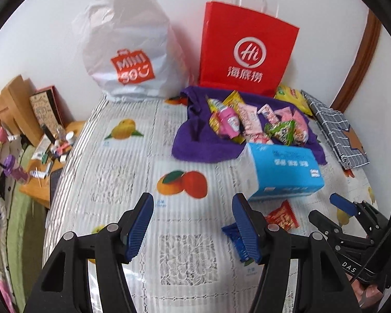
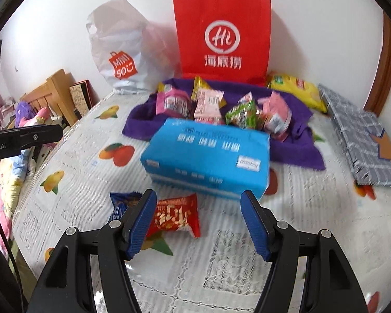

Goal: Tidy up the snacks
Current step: 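Withdraw both tools from the towel toward the red and blue bags, then grasp the red bag with the right tool while the left grasps the blue bag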

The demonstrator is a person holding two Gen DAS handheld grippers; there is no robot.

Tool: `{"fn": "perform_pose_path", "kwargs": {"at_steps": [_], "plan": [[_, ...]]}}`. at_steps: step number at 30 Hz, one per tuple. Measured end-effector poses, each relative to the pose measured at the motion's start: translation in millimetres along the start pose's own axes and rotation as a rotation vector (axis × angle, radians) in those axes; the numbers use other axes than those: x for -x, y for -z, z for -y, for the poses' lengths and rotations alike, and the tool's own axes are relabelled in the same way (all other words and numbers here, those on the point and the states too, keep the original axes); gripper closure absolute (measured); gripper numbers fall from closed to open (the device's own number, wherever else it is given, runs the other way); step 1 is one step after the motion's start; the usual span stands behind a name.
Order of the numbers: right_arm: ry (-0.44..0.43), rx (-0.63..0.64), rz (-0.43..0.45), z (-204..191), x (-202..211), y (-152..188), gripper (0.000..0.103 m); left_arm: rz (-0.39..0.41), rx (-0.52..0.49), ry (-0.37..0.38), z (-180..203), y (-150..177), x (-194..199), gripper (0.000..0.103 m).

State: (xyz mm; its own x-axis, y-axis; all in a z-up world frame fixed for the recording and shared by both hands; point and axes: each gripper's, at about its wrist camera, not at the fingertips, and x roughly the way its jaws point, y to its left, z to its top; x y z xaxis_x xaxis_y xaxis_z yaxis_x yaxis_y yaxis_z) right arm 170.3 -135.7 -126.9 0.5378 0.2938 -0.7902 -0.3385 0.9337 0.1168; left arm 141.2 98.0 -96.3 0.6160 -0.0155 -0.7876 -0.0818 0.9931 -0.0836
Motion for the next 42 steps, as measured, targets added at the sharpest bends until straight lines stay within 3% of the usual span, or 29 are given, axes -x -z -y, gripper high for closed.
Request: {"fn": "perform_pose_path", "kwargs": {"at_steps": [11, 15, 19, 20, 21, 23, 24, 32, 40, 42], "plan": [[-0.071, 0.005, -0.089, -11, -49, 13, 0.034, -0.061, 0.022, 0.016, -17, 22, -26, 0.042], [-0.056, 0.031, -0.134, -18, -71, 11, 0.033, -0.078, 0.026, 0.032, -21, 27, -35, 0.042], [-0.02, 0.083, -0.111, -27, -74, 12, 0.031, -0.097, 0.038, 0.034, -24, 31, -44, 0.042], [-0.013, 0.097, -0.104, -29, -74, 13, 0.037, -0.101, 0.041, 0.033, -25, 32, -45, 0.042], [-0.011, 0.112, -0.093, -31, -73, 14, 0.042, -0.103, 0.043, 0.034, -25, 33, -46, 0.042], [-0.038, 0.129, -0.085, -32, -72, 14, 0.063, -0.11, 0.045, 0.04, -23, 35, -50, 0.042], [-0.049, 0.133, -0.082, -32, -70, 14, 0.064, -0.116, 0.045, 0.043, -22, 37, -52, 0.042], [-0.064, 0.113, -0.003, -10, -40, 22, 0.065, -0.143, 0.02, 0.113, 9, 45, -61, 0.042], [0.045, 0.065, 0.044, 34, -3, 31, 0.065, -0.223, -0.006, 0.18, 58, 55, -87, 0.042], [0.069, 0.05, 0.049, 47, 5, 32, 0.065, -0.21, -0.008, 0.158, 70, 57, -91, 0.042]]}}
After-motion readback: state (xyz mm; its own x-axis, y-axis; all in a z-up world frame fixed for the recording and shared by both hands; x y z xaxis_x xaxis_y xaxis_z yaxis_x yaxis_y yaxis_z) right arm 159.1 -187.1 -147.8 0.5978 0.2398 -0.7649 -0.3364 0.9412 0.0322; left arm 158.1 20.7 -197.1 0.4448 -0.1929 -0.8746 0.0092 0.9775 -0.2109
